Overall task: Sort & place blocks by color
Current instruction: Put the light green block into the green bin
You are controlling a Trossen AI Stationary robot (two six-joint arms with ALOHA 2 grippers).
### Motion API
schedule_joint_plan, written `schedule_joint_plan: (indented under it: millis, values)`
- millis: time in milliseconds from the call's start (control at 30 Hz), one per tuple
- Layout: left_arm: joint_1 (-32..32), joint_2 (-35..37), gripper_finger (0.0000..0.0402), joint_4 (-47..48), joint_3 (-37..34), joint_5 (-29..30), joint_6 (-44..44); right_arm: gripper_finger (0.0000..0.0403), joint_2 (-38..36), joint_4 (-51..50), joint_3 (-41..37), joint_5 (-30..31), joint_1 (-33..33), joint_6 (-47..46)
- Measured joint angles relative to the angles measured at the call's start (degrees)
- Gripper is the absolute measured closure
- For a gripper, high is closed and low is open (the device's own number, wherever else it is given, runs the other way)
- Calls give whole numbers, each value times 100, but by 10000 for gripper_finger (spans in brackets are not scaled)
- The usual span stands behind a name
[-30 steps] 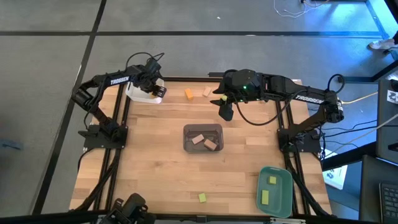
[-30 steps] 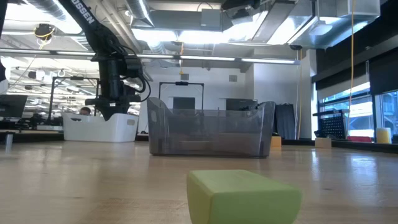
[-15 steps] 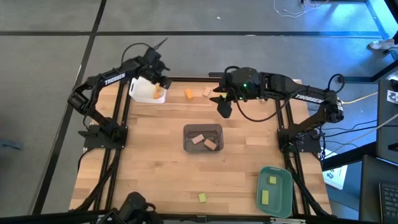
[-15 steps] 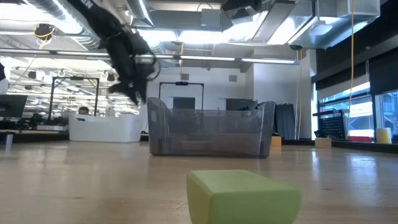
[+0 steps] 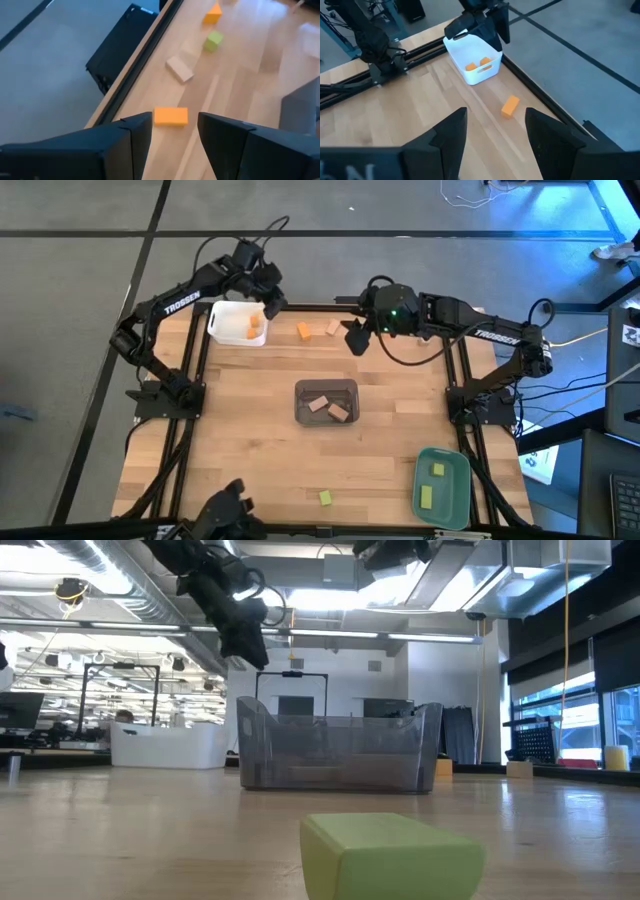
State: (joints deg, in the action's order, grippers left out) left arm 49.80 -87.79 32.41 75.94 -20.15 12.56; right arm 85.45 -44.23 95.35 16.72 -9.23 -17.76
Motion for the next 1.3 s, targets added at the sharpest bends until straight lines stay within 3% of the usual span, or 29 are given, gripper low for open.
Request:
schedule_joint_plan:
  millis: [167,367,467,567,700,933,1300]
  values:
    - [-3,-15,252,-205,0,-61,575,202,85,-31,-1,116,-119,49]
    - [-83,-35,252,-264,0,-498,2078,202,190,140,-2,124,-607,-248]
    - [-166,-35,252,-450,0,-424,2682,202,192,121,-2,106,-853,24]
    - [-301,-35,252,-878,0,17,2814,202,192,119,-2,-189,-1114,161]
    - [-430,-33,252,-1253,0,24,3195,202,197,116,-2,-643,-1398,168]
    - [-585,-261,252,-1234,2,-151,3743,202,298,100,0,-702,-1656,481]
    - [-782,-949,252,-533,0,-181,3749,202,398,62,0,-1228,-1768,461]
